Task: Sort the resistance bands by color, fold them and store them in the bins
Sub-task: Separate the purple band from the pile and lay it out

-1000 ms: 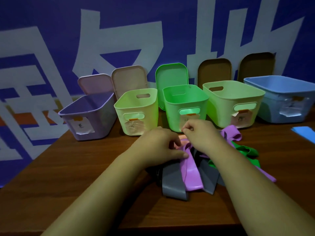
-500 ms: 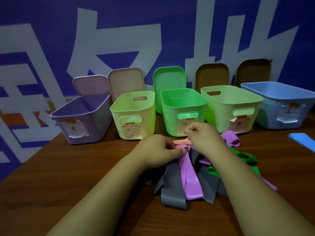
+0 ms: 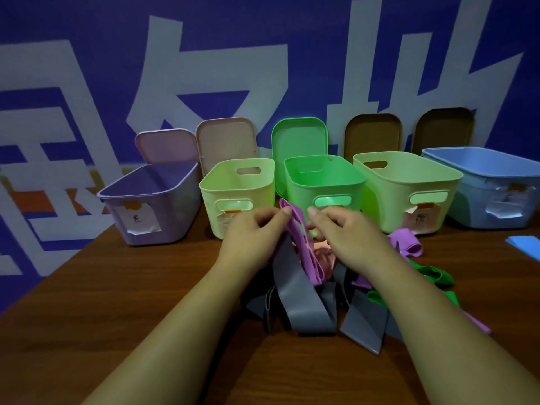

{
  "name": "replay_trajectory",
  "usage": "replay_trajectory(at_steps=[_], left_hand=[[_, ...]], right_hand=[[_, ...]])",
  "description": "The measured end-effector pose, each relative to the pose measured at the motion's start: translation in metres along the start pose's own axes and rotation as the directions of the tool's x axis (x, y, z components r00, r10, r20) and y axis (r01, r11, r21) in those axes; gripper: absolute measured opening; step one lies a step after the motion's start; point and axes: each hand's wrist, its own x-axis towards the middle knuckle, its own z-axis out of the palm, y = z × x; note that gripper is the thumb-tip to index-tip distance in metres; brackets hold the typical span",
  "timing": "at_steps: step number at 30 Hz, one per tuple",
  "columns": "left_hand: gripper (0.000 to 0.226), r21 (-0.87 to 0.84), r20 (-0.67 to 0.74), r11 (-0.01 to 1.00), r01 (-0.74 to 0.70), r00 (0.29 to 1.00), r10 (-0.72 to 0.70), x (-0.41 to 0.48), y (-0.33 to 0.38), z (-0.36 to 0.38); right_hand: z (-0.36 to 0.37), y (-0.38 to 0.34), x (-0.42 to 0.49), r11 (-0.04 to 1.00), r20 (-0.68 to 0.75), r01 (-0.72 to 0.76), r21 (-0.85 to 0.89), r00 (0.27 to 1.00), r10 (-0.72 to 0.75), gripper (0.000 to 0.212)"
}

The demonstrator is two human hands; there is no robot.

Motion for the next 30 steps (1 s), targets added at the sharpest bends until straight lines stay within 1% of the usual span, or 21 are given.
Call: replay_trajectory(at_steps=[1, 3, 5, 7, 10, 13, 15, 17, 18, 20, 22, 24, 26, 30], left_hand=[[0.033, -0.024, -0.029, 1.000, -0.001, 1.000, 0.000, 0.001, 0.001, 0.000], [0.034, -0.046, -0.067, 0.999, -0.016, 0.998, 0.013, 0.003, 0.000, -0.002], [0.031, -0.058, -0.077, 0.998, -0.017, 0.997, 0.013, 0.004, -0.001, -0.002], [0.026, -0.063, -0.068, 0.998, -0.019, 0.998, 0.015, 0.004, -0.001, -0.002], [0.022, -0.056, -0.062, 0.997, -0.045, 0.997, 0.042, 0.004, -0.004, -0.002], [0.021, -0.013, -0.107, 0.998, -0.064, 0.992, 0.062, 0.008, -0.008, -0.003], [0.026, 0.020, -0.147, 0.997, -0.079, 0.986, 0.081, 0.009, -0.011, -0.003], [0.025, 0.085, -0.163, 0.984, -0.157, 0.972, 0.169, 0.009, -0.014, -0.003], [0.023, 0.136, -0.141, 0.966, -0.221, 0.961, 0.239, 0.009, -0.016, -0.004], [0.020, 0.222, -0.042, 0.907, -0.357, 0.926, 0.375, 0.009, -0.017, -0.005], [0.020, 0.263, 0.076, 0.859, -0.440, 0.897, 0.436, 0.008, -0.017, -0.006], [0.026, 0.265, 0.120, 0.854, -0.448, 0.894, 0.432, 0.008, -0.018, -0.007], [0.031, 0.218, 0.127, 0.877, -0.428, 0.904, 0.409, 0.007, -0.016, -0.009], [0.034, 0.113, 0.234, 0.914, -0.390, 0.904, 0.357, 0.004, -0.014, -0.011]], right_hand=[[0.001, -0.002, -0.002, 1.000, 0.039, 0.013, 0.018, 0.999, -0.013, 0.047], [0.002, -0.002, -0.003, 0.999, 0.097, 0.049, -0.010, 0.994, -0.047, 0.050], [0.003, -0.001, -0.003, 0.997, 0.118, 0.064, -0.038, 0.991, -0.060, 0.046], [0.003, -0.001, -0.002, 0.998, 0.111, 0.062, -0.034, 0.992, -0.058, 0.039], [0.006, 0.001, 0.002, 0.997, 0.078, 0.073, 0.014, 0.994, -0.074, 0.036], [0.008, 0.001, 0.002, 0.996, 0.030, 0.073, 0.052, 0.997, -0.075, 0.035], [0.010, 0.001, 0.001, 0.996, 0.032, 0.089, 0.026, 0.995, -0.090, 0.037], [0.012, 0.002, 0.000, 0.994, 0.032, 0.109, -0.007, 0.994, -0.109, 0.046], [0.013, 0.002, 0.000, 0.993, 0.033, 0.114, -0.009, 0.993, -0.114, 0.053], [0.014, 0.002, 0.000, 0.995, 0.025, 0.099, -0.004, 0.995, -0.099, 0.065], [0.013, 0.001, -0.001, 0.998, 0.021, 0.058, 0.001, 0.998, -0.058, 0.070], [0.011, -0.002, -0.002, 0.999, 0.025, 0.025, 0.024, 0.999, -0.026, 0.068], [0.011, -0.003, -0.002, 0.998, 0.010, 0.009, 0.056, 1.000, -0.009, 0.064], [0.012, -0.001, 0.000, 0.999, -0.016, 0.032, 0.010, 0.999, -0.032, 0.072]])
